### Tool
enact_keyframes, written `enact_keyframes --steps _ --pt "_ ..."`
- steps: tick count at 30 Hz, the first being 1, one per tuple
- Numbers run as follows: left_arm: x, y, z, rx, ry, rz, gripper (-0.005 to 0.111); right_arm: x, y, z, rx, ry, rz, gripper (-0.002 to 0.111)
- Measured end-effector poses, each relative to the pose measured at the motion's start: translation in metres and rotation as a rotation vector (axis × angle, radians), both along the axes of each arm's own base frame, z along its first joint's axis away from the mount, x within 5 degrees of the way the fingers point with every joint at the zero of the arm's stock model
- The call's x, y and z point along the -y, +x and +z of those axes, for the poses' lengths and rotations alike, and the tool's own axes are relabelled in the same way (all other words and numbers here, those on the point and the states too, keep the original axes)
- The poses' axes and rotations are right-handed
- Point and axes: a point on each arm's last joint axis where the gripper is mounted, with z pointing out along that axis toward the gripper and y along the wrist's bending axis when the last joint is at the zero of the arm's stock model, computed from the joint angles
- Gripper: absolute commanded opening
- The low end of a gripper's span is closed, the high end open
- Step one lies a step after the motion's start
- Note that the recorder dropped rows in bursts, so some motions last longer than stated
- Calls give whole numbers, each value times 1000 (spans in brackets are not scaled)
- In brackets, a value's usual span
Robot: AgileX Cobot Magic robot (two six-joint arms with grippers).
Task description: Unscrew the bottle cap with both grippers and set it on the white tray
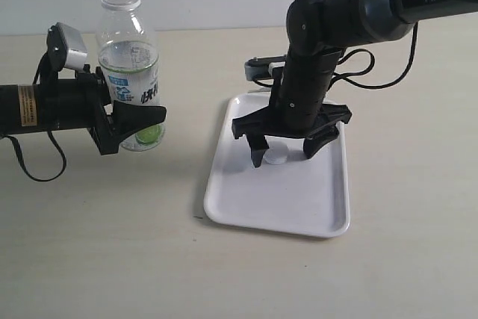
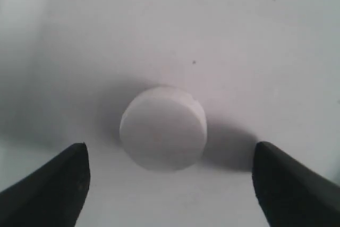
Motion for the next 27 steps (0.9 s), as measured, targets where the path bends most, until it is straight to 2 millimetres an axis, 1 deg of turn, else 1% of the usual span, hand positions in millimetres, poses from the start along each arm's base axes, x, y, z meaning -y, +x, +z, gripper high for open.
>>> enact_keyframes --steps 8,20,27 --pt "0 0 0 -1 -4 -2 0 3 -6 40 44 16 -13 80" --pt "0 0 1 1 -17 5 0 5 -16 90 135 73 -31 80" --pt "1 0 2 4 -30 -2 0 8 -27 121 185 96 -3 80"
